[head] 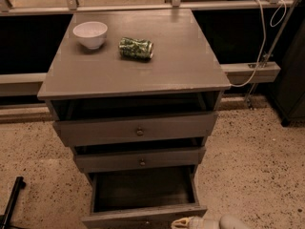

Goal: Close bottom drawer

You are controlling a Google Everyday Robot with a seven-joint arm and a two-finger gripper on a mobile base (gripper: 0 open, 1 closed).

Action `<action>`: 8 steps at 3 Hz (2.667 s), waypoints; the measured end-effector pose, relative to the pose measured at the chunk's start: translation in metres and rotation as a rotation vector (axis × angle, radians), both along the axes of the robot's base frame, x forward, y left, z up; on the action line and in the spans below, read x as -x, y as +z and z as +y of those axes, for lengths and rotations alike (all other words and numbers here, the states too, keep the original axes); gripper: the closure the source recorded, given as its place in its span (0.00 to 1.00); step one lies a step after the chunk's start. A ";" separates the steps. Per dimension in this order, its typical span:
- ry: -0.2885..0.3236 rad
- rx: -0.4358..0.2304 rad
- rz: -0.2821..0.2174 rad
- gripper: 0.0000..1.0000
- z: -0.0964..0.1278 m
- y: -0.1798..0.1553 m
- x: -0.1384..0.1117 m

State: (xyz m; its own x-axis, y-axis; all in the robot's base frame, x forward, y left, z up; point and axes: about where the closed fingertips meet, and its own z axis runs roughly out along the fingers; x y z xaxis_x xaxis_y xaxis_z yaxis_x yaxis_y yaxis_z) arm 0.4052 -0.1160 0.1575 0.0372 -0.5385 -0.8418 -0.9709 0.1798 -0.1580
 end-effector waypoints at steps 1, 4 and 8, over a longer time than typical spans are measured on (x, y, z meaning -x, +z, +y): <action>-0.079 -0.033 -0.013 1.00 0.025 -0.012 -0.020; -0.166 -0.017 -0.032 1.00 0.042 -0.013 -0.057; -0.159 -0.111 -0.201 1.00 0.075 0.000 -0.110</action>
Offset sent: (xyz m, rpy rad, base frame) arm 0.0576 0.0484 -0.0154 0.0508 -0.0402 -0.1718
